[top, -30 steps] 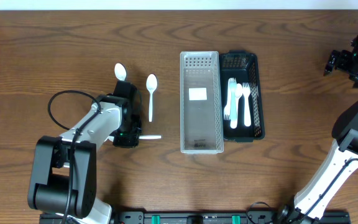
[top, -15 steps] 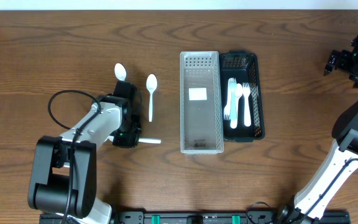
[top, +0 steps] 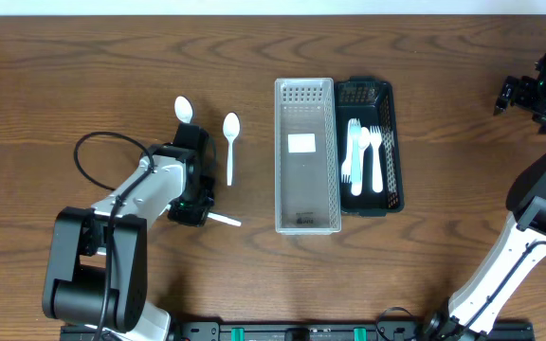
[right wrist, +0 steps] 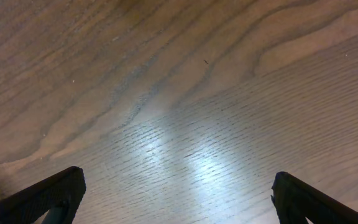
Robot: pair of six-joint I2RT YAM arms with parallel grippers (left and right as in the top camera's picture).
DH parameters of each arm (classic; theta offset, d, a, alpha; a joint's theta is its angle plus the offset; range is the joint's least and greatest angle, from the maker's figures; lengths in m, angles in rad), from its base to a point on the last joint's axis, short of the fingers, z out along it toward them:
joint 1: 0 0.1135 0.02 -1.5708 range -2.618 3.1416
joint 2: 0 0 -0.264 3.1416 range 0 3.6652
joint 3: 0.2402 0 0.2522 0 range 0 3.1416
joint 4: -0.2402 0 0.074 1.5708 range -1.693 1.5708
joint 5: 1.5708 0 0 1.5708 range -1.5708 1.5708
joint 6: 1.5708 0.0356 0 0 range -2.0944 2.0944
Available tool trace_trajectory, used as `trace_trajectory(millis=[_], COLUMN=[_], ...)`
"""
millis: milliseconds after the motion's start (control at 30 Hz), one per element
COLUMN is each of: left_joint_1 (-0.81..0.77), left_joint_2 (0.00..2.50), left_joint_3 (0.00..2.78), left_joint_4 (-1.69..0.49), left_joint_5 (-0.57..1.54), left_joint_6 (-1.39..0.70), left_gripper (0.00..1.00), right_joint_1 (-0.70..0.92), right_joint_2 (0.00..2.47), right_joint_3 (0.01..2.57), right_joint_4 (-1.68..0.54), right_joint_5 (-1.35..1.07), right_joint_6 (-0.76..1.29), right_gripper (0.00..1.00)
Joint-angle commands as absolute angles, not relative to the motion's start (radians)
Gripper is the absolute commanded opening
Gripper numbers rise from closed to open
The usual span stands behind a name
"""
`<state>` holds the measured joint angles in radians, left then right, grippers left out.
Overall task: Pack container
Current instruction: 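Carry the spoon right and drop it into the white basket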
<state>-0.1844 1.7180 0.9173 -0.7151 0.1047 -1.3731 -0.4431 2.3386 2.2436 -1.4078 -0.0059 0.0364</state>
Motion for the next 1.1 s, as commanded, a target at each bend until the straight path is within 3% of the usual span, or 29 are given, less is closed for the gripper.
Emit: trace_trajectory(millis=[0, 300, 600, 733, 1033, 1067], left_joint_1=[-0.18, -0.234, -0.488, -0.589, -0.67, -0.675], left_joint_2=[1.68, 1.493, 1.435, 1.464, 1.592, 1.602], left_joint_3=[0.96, 1.169, 1.294, 1.294, 1.294, 1.294], left_joint_4=[-0.718, -0.713, -0.609, -0.598, -0.599, -0.599], left_joint_5=[0.057, 0.07, 0.065, 0.005, 0.002, 0.003], left_joint_6=[-1.201, -0.839, -0.777, -0.724, -0.595, -0.587], left_gripper=[0.06, 0.06, 0.07, 0.13, 0.17, 0.23], right_joint_1=[-0.445, -0.445, -0.445, -0.445, -0.445, -0.445], right_joint_2=[2.33, 2.33, 2.33, 2.33, 2.33, 2.33], right_joint_3=[2.243, 2.243, 2.243, 2.243, 2.243, 2.243], right_joint_4=[-1.406, -1.406, -1.406, -1.406, -1.406, -1.406], right_joint_5=[-0.004, -0.004, -0.004, -0.004, -0.004, -0.004], right_joint_6=[0.033, 0.033, 0.033, 0.033, 0.033, 0.033], right_gripper=[0.99, 0.99, 0.99, 0.99, 0.99, 0.99])
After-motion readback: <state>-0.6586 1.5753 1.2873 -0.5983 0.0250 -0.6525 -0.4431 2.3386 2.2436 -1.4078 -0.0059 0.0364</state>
